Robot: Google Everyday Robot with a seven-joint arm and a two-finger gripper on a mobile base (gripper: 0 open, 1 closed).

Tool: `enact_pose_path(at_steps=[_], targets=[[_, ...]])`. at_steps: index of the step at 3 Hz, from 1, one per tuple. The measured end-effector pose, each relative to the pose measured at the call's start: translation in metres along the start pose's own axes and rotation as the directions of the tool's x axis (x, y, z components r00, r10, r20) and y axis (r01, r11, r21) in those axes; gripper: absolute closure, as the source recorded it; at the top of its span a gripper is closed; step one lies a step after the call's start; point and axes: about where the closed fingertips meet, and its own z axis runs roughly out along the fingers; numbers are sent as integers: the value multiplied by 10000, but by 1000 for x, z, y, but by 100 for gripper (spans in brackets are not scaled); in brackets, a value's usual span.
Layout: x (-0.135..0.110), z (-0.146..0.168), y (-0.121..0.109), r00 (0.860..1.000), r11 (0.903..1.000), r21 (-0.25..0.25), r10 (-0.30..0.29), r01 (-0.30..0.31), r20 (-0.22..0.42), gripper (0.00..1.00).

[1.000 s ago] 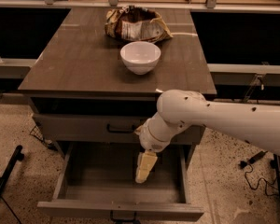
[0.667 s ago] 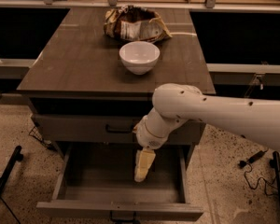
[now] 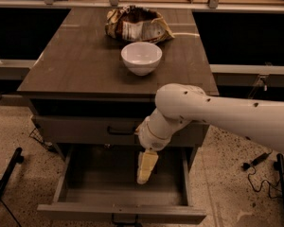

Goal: Place orange can into middle drawer

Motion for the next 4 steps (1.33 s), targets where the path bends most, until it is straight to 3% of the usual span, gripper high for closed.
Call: enact_pose_path(at_steps=[1, 2, 3, 4], targets=[[1, 0, 0, 10000, 10000, -1, -1, 1, 0, 0], [1, 0, 0, 10000, 10000, 0, 0, 0, -1, 11], [1, 0, 0, 10000, 10000, 1, 1, -1, -2, 29], [1, 0, 0, 10000, 10000, 2, 2, -2, -2, 38]])
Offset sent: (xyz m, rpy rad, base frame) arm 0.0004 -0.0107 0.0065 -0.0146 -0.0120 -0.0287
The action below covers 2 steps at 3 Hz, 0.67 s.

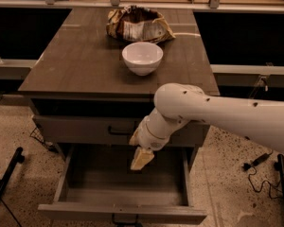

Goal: Place orange can into middle drawer

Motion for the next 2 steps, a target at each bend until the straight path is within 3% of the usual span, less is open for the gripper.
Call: enact_pose_path(at_steps=[1, 2], targets=[[20, -50, 24, 9977, 9957, 725, 606, -582, -308, 33], [41, -102, 46, 9919, 9832, 1481, 1159, -1071, -523, 31]])
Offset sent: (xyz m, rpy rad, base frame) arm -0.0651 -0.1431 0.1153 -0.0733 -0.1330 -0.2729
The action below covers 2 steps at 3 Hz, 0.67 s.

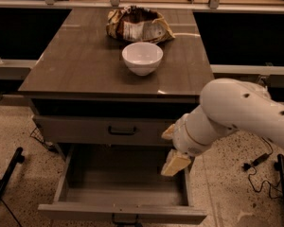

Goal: Place orange can into middle drawer

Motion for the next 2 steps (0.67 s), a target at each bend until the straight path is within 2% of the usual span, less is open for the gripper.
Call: enact_pose_path(at_steps=[2], targets=[[0, -5, 1, 10000, 10000, 89, -14, 15, -46, 0]])
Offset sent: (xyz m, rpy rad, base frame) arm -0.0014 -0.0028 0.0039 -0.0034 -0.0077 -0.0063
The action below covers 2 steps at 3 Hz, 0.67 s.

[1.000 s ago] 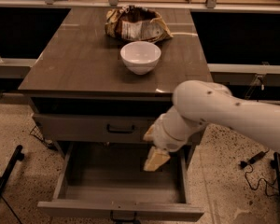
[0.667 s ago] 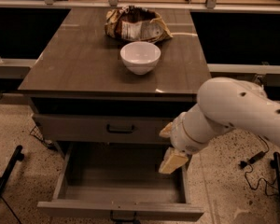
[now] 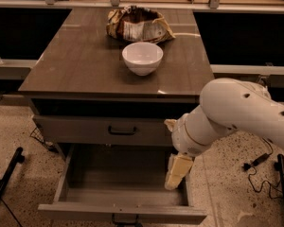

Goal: Place orange can into middle drawer

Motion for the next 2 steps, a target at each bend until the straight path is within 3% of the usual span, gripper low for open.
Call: enact_pose_path(at_steps=[2], targets=[[-2, 0, 2, 9995, 9996, -72, -286, 287, 150, 0]])
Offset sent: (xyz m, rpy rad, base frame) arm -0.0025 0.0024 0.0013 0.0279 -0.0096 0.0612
